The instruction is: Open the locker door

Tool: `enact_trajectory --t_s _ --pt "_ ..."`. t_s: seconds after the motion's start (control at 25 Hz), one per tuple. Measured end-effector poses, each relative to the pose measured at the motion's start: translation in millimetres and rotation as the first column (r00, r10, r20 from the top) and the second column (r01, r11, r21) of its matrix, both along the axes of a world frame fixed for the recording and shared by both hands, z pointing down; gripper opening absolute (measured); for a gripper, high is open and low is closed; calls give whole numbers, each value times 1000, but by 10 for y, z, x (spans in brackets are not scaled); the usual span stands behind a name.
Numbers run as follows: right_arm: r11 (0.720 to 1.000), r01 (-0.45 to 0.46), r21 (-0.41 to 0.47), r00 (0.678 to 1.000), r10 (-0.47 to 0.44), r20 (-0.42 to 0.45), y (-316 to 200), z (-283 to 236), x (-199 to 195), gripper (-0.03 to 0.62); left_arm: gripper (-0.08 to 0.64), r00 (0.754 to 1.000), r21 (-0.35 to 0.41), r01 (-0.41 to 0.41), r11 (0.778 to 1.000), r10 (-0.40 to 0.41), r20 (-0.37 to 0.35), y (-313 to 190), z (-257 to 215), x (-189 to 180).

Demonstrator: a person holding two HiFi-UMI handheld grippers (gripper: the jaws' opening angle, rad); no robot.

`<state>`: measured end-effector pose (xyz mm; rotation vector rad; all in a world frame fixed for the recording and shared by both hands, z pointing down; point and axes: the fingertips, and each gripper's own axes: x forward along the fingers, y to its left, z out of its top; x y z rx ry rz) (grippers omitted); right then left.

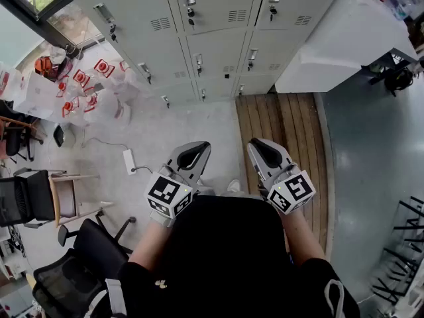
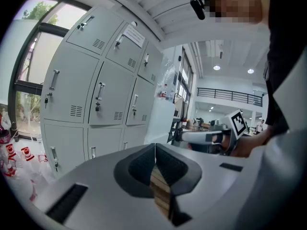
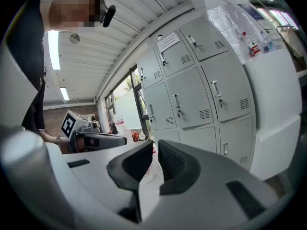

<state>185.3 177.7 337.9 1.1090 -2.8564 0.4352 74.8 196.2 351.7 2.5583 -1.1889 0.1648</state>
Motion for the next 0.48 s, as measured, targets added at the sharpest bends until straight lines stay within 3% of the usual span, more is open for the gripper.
enact_trajectory --t_s 0.2,0.48 --pt "1000 7 5 1000 -7 -11 14 -41 -328 54 23 1000 16 -5 1000 5 -11 26 -51 -251" --pt "1000 30 -4 999 -30 -19 -50 -46 -916 54 23 998 25 35 999 -34 -52 -1 -65 -893"
